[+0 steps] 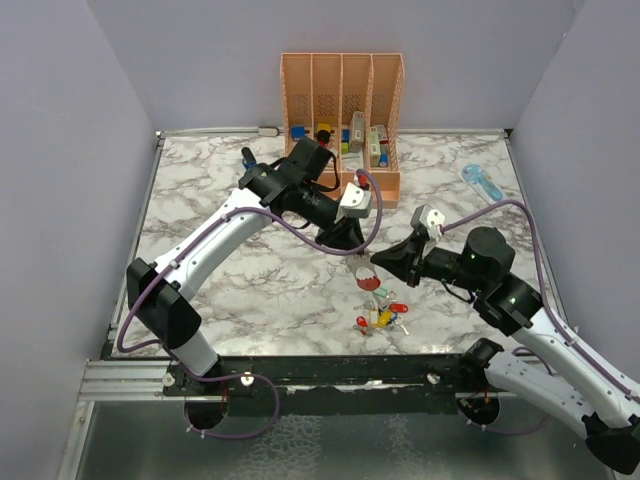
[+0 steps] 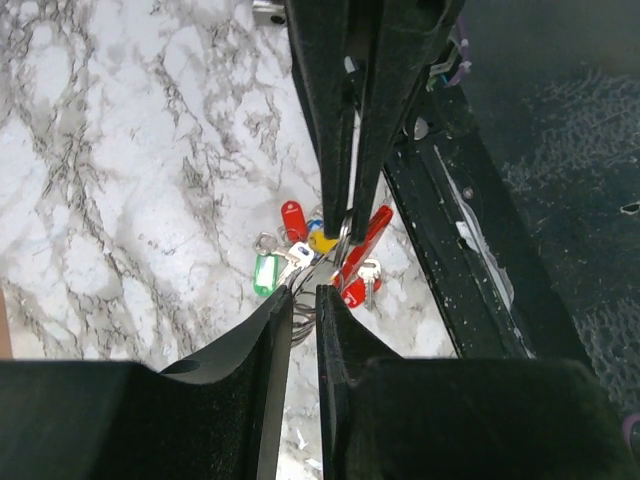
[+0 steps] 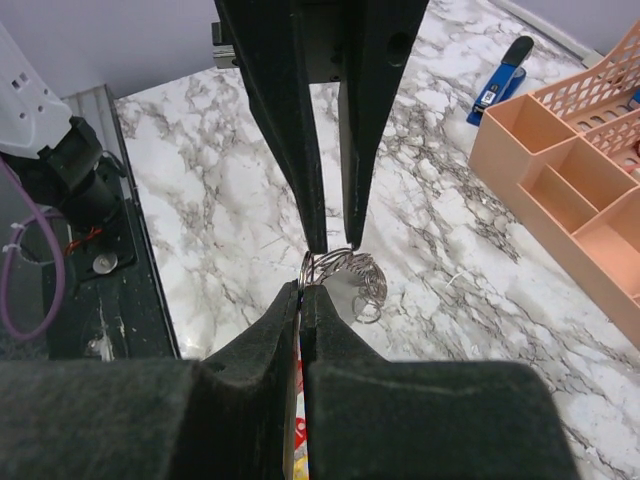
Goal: Put the keys on the keyring
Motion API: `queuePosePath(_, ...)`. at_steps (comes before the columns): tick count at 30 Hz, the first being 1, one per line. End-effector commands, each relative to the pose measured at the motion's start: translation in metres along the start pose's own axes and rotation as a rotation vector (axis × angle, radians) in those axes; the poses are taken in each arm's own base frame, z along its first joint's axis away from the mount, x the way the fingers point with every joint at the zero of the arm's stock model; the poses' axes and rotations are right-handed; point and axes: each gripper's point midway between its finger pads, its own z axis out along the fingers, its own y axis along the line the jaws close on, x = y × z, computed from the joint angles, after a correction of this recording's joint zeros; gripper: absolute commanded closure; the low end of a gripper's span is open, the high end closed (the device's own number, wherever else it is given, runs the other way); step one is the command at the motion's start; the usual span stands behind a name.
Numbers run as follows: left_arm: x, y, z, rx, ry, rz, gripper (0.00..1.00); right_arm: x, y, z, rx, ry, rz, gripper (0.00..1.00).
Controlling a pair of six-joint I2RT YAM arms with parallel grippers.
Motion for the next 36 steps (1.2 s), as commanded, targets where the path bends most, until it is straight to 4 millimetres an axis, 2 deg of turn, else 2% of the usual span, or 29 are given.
queuePosePath(1,-0.022,-0.015,0.001,0.076,-0.1,0.021,0.81,-0.022,-0.007,0.002,0.036,-0.105,-0.025,0.99)
queuePosePath(16,-0.02,-0.03,0.002,0.142,-0.127,-0.003,0.81,-0.029,-0.017,-0.003,0.112,-0.224,-0.019,0.99)
queuePosePath(29,-0.023,-0.037,-0.003,0.154,-0.133,0.02,0.81,-0.027,-0.02,-0.004,0.133,-0.241,-0.003,0.99)
queuePosePath(36,-0.02,-0.028,0.0,0.127,-0.123,0.011,0.81,-0.03,-0.016,-0.003,0.111,-0.244,0.001,0.99)
